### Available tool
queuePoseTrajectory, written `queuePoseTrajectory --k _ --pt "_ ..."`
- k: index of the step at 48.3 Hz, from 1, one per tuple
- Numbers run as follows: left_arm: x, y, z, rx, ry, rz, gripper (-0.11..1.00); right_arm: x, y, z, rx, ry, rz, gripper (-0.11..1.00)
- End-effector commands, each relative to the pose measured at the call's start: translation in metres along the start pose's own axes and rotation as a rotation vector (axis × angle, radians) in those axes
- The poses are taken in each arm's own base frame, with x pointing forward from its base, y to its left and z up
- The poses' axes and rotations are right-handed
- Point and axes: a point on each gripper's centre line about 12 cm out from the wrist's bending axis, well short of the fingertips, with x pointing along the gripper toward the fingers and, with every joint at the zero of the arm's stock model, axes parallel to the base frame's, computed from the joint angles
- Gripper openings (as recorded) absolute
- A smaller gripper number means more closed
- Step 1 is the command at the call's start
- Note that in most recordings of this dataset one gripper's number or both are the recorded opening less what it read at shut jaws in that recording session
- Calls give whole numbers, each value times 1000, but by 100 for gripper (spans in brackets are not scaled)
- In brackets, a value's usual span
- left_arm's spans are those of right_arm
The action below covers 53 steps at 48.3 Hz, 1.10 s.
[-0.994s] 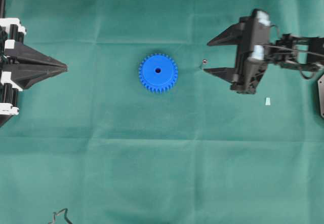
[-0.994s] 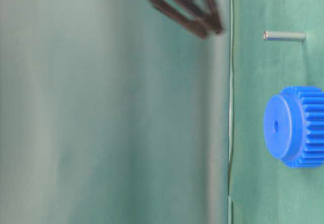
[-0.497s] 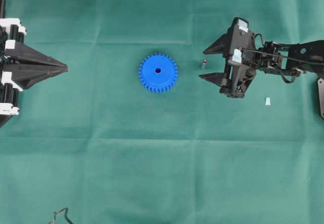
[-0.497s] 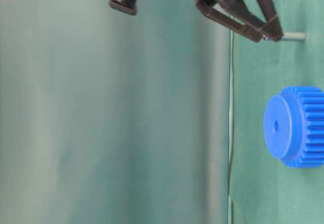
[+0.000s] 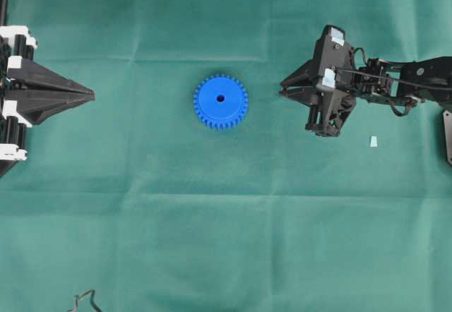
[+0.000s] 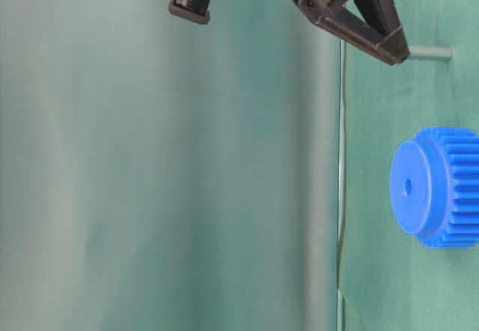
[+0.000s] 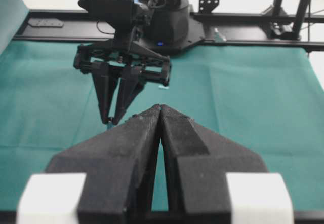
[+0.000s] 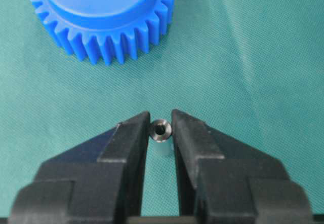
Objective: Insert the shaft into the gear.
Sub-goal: 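Close the right gripper on the silver pin and lift it, then carry the pin left over the blue gear's center hole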
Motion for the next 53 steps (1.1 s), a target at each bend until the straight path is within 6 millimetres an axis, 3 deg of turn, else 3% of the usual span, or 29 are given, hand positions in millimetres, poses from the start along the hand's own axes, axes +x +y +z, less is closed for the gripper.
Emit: queuePoseTrajectory --k 1,21,37,53 --pt "3 0 12 5 -31 2 0 -1 1 8 -1 -24 3 17" --pt "3 1 10 3 -18 2 0 -1 1 10 -3 -29 5 17" --pt "3 1 10 2 -17 2 0 -38 13 59 -33 -36 32 17" --pt "3 1 10 2 -18 2 0 -46 14 67 -38 -30 36 17"
